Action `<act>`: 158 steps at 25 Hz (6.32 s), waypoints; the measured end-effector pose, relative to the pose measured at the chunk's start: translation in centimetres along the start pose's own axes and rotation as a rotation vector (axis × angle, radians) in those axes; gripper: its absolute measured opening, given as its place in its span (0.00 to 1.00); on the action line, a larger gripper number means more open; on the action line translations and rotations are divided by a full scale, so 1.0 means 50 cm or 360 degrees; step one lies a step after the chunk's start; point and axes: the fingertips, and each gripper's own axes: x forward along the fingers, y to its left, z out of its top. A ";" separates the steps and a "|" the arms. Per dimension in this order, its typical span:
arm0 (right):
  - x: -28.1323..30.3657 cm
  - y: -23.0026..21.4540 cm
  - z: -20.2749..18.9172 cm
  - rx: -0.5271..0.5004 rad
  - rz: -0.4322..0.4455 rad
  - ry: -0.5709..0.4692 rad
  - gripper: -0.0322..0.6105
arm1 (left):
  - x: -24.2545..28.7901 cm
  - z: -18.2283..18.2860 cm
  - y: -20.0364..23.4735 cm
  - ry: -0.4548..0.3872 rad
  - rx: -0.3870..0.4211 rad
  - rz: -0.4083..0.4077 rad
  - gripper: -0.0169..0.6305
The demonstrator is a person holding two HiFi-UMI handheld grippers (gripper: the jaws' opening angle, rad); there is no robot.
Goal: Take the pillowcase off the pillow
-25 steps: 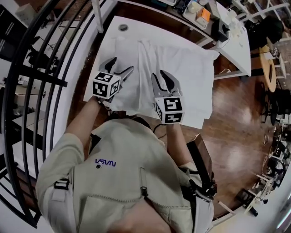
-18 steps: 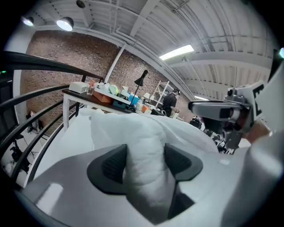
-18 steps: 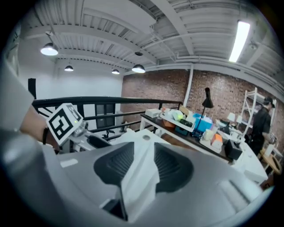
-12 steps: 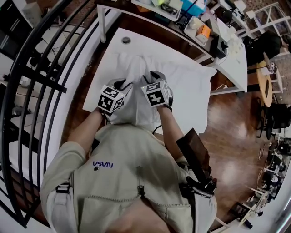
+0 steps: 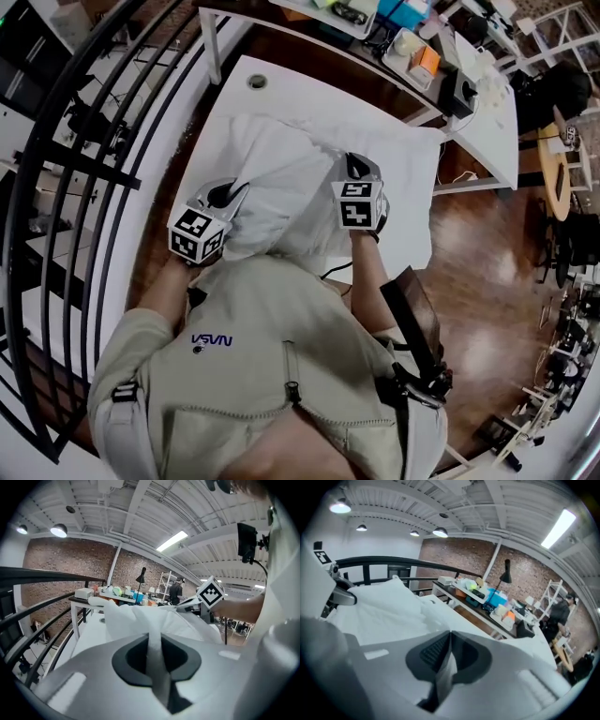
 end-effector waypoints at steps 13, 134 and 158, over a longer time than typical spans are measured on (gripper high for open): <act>0.015 0.018 -0.058 0.0021 0.0094 -0.0014 0.07 | 0.053 0.089 0.055 -0.0100 -0.0075 0.0162 0.42; -0.248 0.340 -0.174 0.0284 -0.0012 -0.0188 0.05 | -0.088 -0.032 -0.130 0.0133 0.0286 0.0059 0.05; -0.260 0.213 -0.399 0.0583 -0.0107 0.0167 0.07 | -0.121 -0.146 -0.046 0.0198 -0.0146 0.0205 0.14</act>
